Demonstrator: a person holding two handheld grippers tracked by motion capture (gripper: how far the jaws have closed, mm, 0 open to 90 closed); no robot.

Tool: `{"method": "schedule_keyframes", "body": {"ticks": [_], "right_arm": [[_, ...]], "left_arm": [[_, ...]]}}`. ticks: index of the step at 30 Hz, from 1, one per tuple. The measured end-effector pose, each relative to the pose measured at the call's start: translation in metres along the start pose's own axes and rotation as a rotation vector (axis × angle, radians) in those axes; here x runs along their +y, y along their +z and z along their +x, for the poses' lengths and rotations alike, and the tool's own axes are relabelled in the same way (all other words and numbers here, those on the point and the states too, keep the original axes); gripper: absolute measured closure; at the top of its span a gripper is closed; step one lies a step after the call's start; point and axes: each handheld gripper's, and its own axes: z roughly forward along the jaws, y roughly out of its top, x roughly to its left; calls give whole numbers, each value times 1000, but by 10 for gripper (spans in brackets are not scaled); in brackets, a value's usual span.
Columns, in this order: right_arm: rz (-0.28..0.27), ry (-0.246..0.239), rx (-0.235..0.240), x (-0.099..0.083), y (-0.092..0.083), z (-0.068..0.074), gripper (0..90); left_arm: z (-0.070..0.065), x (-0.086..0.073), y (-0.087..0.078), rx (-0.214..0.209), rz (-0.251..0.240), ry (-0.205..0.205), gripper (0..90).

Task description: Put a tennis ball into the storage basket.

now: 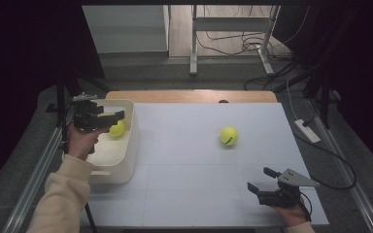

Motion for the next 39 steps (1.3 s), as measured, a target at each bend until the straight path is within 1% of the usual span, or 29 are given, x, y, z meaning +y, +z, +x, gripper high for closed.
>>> {"method": "schedule_keyframes", "body": {"ticks": [1, 2, 3, 5, 6, 7, 9, 12, 16, 17, 19, 20, 24, 25, 27, 29, 30, 32, 34, 36, 39], "right_arm": [[-2, 6, 0, 0, 0, -1, 116], [-2, 6, 0, 0, 0, -1, 116], [-2, 11, -2, 0, 0, -2, 116], [-5, 20, -3, 1, 2, -3, 116], [-5, 20, -3, 1, 2, -3, 116], [-5, 22, -2, 1, 2, -4, 116], [-3, 27, -4, 2, 4, -5, 116], [-3, 29, -2, 3, 7, -5, 116], [5, 27, 8, 2, 9, -5, 116], [6, 27, 9, 1, 10, -5, 116], [8, 29, 8, 1, 10, -5, 116], [7, 28, 8, 1, 10, -5, 116], [5, 26, 9, 1, 9, -5, 116], [5, 26, 9, 1, 9, -5, 116], [5, 22, 4, 0, 6, -6, 118], [0, 20, -1, 0, 3, -6, 118], [0, 20, -1, 0, 3, -6, 118], [-16, 27, -6, 1, -1, -7, 119], [-20, 33, -5, 1, -1, -8, 119], [-9, 28, -2, 0, 1, -8, 119], [-6, 22, 0, 1, 2, -6, 119]], "left_arm": [[-3, -1, -1, -11, -5, 7, 113], [-3, -1, -1, -11, -5, 7, 113], [-5, -2, -2, -20, -9, 16, 113], [-11, -4, -5, -51, -21, 38, 113], [-11, -4, -5, -51, -21, 38, 114], [-13, -4, -5, -68, -30, 40, 114], [-15, -6, -5, -89, -30, 39, 113], [-18, -7, -5, -95, -28, 53, 111], [-20, -8, -9, -109, -40, 59, 112], [-22, -9, -11, -118, -53, 61, 112], [-24, -10, -12, -132, -62, 63, 112], [-25, -11, -12, -136, -64, 63, 112], [-31, -14, -11, -176, -72, 68, 111], [-31, -14, -11, -176, -72, 68, 112], [-36, -15, -10, -191, -68, 87, 112], [-42, -15, -7, -206, -64, 97, 111], [-42, -15, -7, -206, -64, 97, 110], [-47, -15, -5, -212, -61, 109, 109], [-49, -15, -5, -218, -64, 108, 109], [-52, -15, -6, -220, -65, 115, 109], [-56, -16, -6, -236, -65, 115, 109]]}}
